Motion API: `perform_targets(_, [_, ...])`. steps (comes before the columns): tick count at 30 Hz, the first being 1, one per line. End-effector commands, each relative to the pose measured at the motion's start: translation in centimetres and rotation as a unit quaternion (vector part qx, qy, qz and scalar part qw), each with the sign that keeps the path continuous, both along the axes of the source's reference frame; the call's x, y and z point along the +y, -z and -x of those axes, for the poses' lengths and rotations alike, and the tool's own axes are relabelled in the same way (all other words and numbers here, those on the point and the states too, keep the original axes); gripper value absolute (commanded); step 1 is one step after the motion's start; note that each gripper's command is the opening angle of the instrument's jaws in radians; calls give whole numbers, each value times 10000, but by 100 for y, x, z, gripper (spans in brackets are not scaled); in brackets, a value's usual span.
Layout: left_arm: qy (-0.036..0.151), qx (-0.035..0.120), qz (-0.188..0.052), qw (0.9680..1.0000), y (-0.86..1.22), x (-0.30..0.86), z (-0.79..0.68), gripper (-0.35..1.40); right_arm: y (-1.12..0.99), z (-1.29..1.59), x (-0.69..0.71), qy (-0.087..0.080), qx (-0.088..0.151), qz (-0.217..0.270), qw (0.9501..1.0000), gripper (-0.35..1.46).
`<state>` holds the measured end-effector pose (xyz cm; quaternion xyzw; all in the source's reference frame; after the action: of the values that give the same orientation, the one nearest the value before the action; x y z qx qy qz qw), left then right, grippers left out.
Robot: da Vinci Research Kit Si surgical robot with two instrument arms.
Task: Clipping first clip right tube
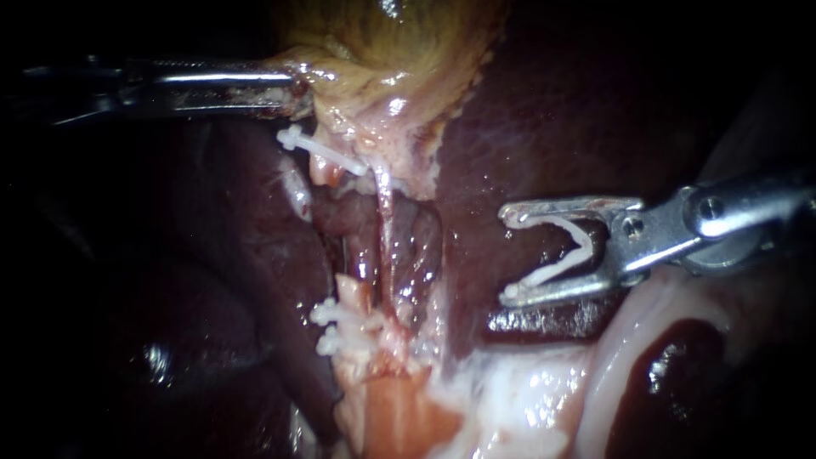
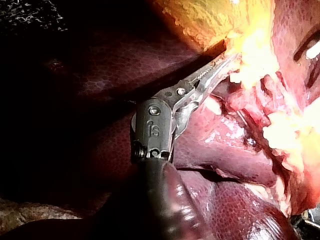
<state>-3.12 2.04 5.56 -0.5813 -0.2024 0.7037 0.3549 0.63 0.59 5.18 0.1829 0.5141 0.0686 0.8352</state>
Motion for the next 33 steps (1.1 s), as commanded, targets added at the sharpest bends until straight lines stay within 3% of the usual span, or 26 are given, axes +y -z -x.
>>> perform_targets(1, [1, -5, -3, 10000, 2, 0, -2, -35, 0, -1, 0, 4, 1, -2, 10000, 50])
perform_targets(7, [-42, -51, -95, 9999, 37, 9, -31, -35, 0, -4, 0, 7, 1, -9, 10000, 50])
perform_targets(12, [42, -108, -159, 9998, 69, 9, -54, -35, -4, -26, -2, 147, 57, -100, 9998, 50])
perform_targets(24, [49, -103, -158, 9998, 81, 1, -50, -35, -39, -119, -19, 327, 106, -577, 9977, 49])
perform_targets(27, [50, -102, -157, 9998, 81, 1, -50, -35, -44, -136, -26, 382, 335, -837, 9952, 49])
perform_targets(31, [50, -103, -157, 9998, 81, 1, -50, -35, -36, -143, -36, 469, 952, -1428, 9840, 50])
perform_targets(33, [49, -103, -157, 9998, 80, 1, -50, -35, -28, -144, -41, 563, 1135, -1637, 9783, 49])
